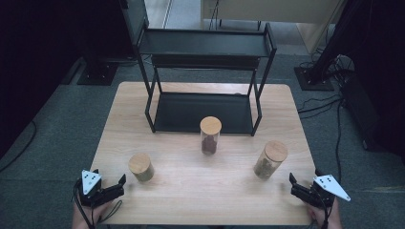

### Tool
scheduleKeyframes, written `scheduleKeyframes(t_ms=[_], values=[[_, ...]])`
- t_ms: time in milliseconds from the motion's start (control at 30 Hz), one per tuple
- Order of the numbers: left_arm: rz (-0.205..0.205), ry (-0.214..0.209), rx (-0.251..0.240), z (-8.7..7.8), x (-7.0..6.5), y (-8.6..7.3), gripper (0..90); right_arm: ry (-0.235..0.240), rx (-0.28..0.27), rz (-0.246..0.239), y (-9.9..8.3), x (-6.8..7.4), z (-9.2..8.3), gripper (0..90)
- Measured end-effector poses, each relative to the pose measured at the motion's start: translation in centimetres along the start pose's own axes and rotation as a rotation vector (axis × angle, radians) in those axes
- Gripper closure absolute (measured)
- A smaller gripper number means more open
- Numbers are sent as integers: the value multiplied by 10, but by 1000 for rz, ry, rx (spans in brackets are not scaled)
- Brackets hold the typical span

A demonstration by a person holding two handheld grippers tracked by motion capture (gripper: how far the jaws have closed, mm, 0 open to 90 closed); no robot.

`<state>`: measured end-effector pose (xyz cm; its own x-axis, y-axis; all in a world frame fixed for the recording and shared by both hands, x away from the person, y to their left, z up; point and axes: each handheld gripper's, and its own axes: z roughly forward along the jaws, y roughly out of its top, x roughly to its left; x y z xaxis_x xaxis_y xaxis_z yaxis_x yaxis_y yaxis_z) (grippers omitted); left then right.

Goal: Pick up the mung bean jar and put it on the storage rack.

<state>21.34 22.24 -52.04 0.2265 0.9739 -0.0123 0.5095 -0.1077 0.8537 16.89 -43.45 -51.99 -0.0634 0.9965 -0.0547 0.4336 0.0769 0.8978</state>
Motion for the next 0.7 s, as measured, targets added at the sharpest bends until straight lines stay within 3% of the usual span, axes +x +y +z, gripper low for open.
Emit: scheduleKeyframes(t_ms=[433, 700], values=[[-16, -22, -11, -1, -1, 0, 6, -19, 7, -5, 0, 1, 0, 58], [-41, -33, -44, -8, -3, 5, 6, -29, 10, -12, 0, 2, 1, 58]])
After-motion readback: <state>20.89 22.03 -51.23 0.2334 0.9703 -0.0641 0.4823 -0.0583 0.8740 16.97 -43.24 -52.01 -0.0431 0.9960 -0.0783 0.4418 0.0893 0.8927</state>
